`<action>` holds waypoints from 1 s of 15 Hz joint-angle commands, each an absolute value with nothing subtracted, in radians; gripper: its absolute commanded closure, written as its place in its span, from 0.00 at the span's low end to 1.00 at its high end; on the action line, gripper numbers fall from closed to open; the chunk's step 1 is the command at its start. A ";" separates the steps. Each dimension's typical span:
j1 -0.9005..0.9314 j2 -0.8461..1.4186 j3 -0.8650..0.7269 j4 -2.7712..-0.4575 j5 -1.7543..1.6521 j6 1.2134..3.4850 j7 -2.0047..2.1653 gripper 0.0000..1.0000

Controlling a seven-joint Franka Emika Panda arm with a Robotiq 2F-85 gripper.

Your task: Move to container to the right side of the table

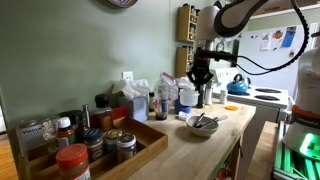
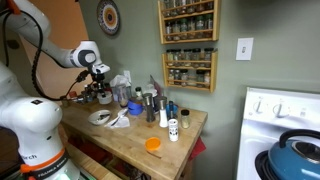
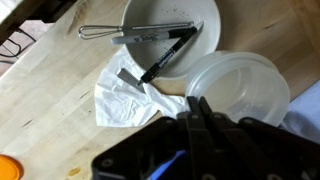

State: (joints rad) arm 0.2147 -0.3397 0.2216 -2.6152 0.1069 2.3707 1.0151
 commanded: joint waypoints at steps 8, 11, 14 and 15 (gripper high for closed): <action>-0.028 -0.478 0.175 -2.736 -0.078 2.208 1.020 0.97; -0.063 -0.523 0.164 -2.770 -0.088 2.197 1.024 0.97; -0.106 -0.490 0.151 -2.764 -0.114 2.209 1.045 0.99; -0.130 -0.475 0.148 -2.760 -0.137 2.205 1.054 0.99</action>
State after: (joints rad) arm -0.0695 -0.5181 0.1604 -2.7612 -0.0908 2.1980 1.0345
